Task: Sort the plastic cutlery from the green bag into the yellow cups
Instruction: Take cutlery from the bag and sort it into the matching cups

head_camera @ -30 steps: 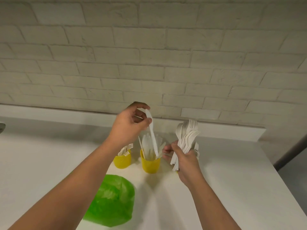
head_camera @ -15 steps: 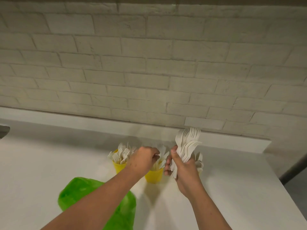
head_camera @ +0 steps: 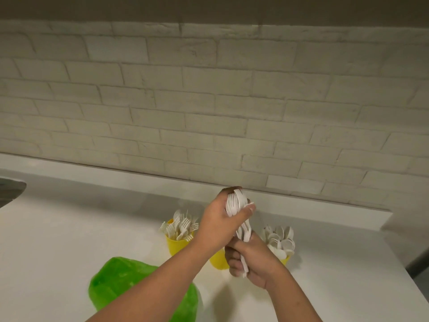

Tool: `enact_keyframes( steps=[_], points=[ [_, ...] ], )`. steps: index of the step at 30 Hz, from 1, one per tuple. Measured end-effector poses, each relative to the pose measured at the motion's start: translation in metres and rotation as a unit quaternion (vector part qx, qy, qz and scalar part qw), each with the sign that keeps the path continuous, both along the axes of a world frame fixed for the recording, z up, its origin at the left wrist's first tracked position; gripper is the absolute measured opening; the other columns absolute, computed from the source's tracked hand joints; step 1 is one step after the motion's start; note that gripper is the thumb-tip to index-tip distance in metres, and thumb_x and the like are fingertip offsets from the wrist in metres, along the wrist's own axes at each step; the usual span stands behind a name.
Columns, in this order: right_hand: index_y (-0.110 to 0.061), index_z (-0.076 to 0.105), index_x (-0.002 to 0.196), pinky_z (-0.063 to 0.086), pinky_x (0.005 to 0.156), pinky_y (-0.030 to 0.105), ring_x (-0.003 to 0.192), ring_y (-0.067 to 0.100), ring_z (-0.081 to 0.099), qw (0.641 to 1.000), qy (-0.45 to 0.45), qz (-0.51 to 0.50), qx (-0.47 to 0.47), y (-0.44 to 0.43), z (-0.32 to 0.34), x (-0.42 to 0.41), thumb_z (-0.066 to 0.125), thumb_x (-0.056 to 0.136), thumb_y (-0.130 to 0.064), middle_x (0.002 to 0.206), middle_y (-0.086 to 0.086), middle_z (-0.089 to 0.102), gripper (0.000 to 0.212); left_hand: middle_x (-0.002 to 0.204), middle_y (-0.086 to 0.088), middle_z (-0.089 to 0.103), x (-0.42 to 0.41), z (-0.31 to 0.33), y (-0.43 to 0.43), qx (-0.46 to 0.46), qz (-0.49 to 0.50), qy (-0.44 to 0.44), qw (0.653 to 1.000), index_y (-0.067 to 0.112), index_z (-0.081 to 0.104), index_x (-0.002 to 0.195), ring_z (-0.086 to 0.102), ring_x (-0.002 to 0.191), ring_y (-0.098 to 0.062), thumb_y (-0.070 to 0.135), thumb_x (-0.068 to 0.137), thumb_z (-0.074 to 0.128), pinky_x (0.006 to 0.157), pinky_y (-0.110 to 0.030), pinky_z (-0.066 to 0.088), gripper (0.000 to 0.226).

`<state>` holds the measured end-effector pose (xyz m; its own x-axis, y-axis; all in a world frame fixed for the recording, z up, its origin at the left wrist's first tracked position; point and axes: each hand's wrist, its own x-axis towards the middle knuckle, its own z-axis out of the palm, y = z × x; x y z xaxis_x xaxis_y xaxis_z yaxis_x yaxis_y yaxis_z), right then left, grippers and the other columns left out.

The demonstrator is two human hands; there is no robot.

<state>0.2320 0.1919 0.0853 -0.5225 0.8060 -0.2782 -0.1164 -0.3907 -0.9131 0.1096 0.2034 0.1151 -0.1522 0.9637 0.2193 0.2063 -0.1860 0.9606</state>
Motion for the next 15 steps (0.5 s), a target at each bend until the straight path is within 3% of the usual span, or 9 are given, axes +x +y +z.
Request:
enact_keyframes(
  steps=[3, 6, 8, 11, 15],
  points=[
    [-0.015, 0.053, 0.076, 0.027, 0.044, 0.023, 0.044, 0.016, 0.029, 1.000, -0.009, 0.012, -0.021, -0.001, 0.003, -0.001, 0.054, 0.099, -0.006, 0.056, 0.006, 0.032, 0.024, 0.107, 0.011, 0.074, -0.002, -0.001, -0.003, 0.005, 0.009, 0.041, 0.999, 0.033, 0.060, 0.120, 0.070, 0.102, -0.007, 0.053, 0.082, 0.077, 0.096, -0.040, 0.055, 0.046],
    [-0.015, 0.047, 0.077, 0.014, 0.041, 0.018, 0.045, 0.011, 0.024, 0.999, -0.025, 0.025, -0.035, 0.000, 0.004, -0.004, 0.048, 0.099, -0.007, 0.058, 0.004, 0.033, 0.023, 0.124, 0.018, 0.063, -0.005, 0.001, -0.006, 0.019, 0.041, 0.052, 0.998, 0.038, 0.047, 0.139, 0.059, 0.115, 0.005, 0.040, 0.077, 0.087, 0.099, -0.016, 0.046, 0.074],
    [-0.015, 0.048, 0.078, 0.012, 0.040, 0.017, 0.045, 0.010, 0.024, 0.998, -0.027, 0.037, -0.032, -0.001, 0.006, -0.008, 0.049, 0.099, -0.009, 0.059, 0.004, 0.034, 0.022, 0.117, 0.017, 0.066, -0.007, 0.005, -0.003, 0.026, 0.067, 0.033, 0.997, 0.038, 0.047, 0.141, 0.062, 0.108, 0.005, 0.031, 0.075, 0.089, 0.091, -0.009, 0.044, 0.078],
    [-0.016, 0.053, 0.084, 0.015, 0.041, 0.018, 0.047, 0.014, 0.032, 0.999, -0.003, 0.048, -0.006, -0.001, 0.011, -0.011, 0.060, 0.097, -0.015, 0.065, 0.009, 0.045, 0.015, 0.099, 0.014, 0.071, -0.010, 0.013, 0.002, 0.040, 0.074, 0.022, 0.996, 0.035, 0.061, 0.129, 0.066, 0.094, 0.000, 0.019, 0.080, 0.083, 0.085, -0.014, 0.047, 0.057],
    [-0.022, 0.058, 0.085, 0.013, 0.042, 0.021, 0.048, 0.014, 0.030, 0.998, -0.035, 0.034, 0.031, 0.001, 0.012, -0.010, 0.066, 0.094, -0.020, 0.066, 0.007, 0.046, 0.013, 0.095, 0.009, 0.072, -0.016, 0.017, 0.009, 0.045, 0.079, -0.012, 0.996, 0.033, 0.058, 0.130, 0.067, 0.088, -0.003, 0.012, 0.080, 0.082, 0.083, -0.018, 0.049, 0.059]
  ],
)
